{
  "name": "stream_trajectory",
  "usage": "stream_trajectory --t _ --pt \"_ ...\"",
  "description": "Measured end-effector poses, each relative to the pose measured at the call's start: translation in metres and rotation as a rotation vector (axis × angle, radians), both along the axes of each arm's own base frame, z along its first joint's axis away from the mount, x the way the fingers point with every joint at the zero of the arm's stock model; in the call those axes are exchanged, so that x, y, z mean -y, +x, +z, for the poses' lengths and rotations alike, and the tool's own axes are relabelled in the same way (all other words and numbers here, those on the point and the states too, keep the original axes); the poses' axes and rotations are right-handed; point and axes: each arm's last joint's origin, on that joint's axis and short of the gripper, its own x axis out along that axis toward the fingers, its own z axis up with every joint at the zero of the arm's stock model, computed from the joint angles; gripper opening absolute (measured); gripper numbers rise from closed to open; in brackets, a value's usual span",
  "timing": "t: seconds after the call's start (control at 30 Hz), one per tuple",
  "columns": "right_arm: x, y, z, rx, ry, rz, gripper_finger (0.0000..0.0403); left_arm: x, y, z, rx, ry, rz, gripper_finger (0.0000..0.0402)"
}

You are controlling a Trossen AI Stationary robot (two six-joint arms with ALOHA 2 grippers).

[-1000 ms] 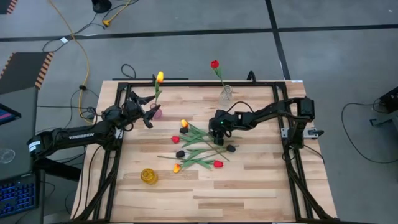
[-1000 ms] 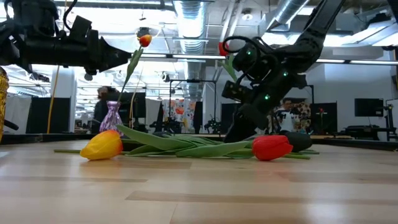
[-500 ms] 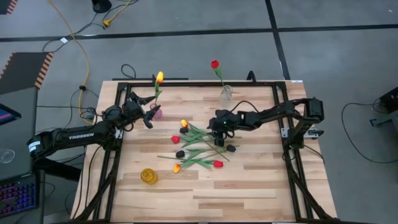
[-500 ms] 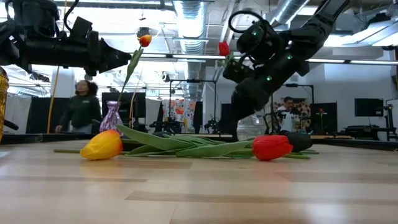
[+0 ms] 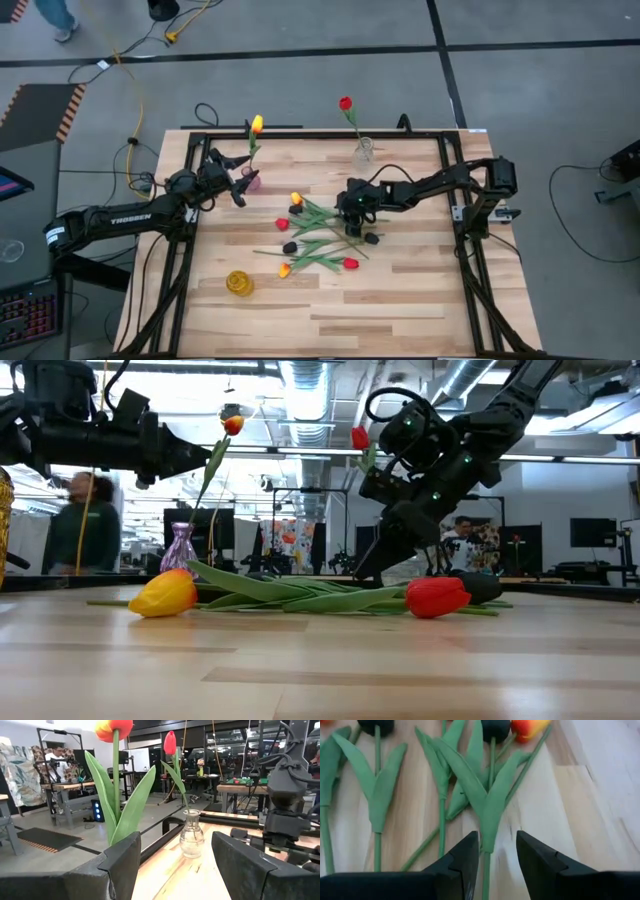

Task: Sort flowers into vase by color
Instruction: Put the top black tulip into the yellow vase

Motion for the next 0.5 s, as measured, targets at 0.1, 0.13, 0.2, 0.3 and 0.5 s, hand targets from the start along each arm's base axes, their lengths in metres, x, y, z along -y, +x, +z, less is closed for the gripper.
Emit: stream_trajectory --t 0.1,0.13,0.2,0.3,0.5 --pt "0.000 0.000 -0.004 -0.014 0.001 0.002 0.0159 0.000 0.000 0.000 0.002 -0.002 -0.001 0.0233" --pt "0.000 0.000 -0.005 -0.024 0.002 0.003 0.0159 0.000 0.000 0.000 0.002 -0.002 -0.001 0.0233" --pt "0.000 0.000 -0.008 -0.031 0.002 0.003 0.0159 0.000 0.000 0.000 0.002 -0.002 -0.001 0.0233" --pt "0.000 0.002 -0.014 -0.045 0.003 0.001 0.0159 0.000 0.000 0.000 -0.001 -0.004 -0.002 0.0233" --pt "0.002 0.003 -0.018 -0.043 0.004 -0.003 0.0155 0.000 0.000 -0.001 -0.005 -0.008 -0.002 0.0233"
